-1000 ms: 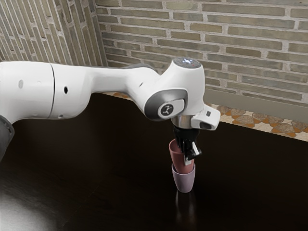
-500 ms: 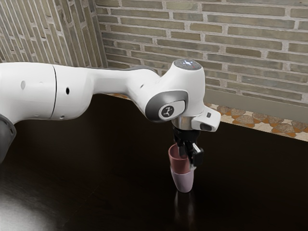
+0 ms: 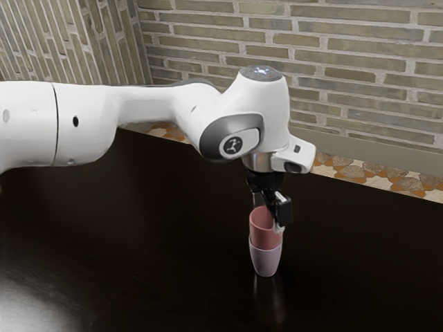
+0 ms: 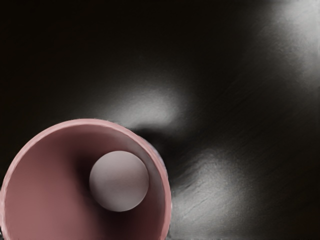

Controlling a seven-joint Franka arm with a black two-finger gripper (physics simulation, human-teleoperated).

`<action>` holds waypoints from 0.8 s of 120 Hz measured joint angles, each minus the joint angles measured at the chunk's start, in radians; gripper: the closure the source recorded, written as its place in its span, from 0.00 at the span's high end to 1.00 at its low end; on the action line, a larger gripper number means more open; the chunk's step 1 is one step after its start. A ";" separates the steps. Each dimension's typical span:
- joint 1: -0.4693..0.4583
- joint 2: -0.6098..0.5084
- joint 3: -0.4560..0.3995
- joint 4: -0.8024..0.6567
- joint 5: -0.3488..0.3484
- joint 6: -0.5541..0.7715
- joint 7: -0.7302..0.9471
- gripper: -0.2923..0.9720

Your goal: Place the left cup onto the right cup

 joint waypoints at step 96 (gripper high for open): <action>0.076 -0.111 0.093 0.042 -0.051 -0.131 0.014 0.77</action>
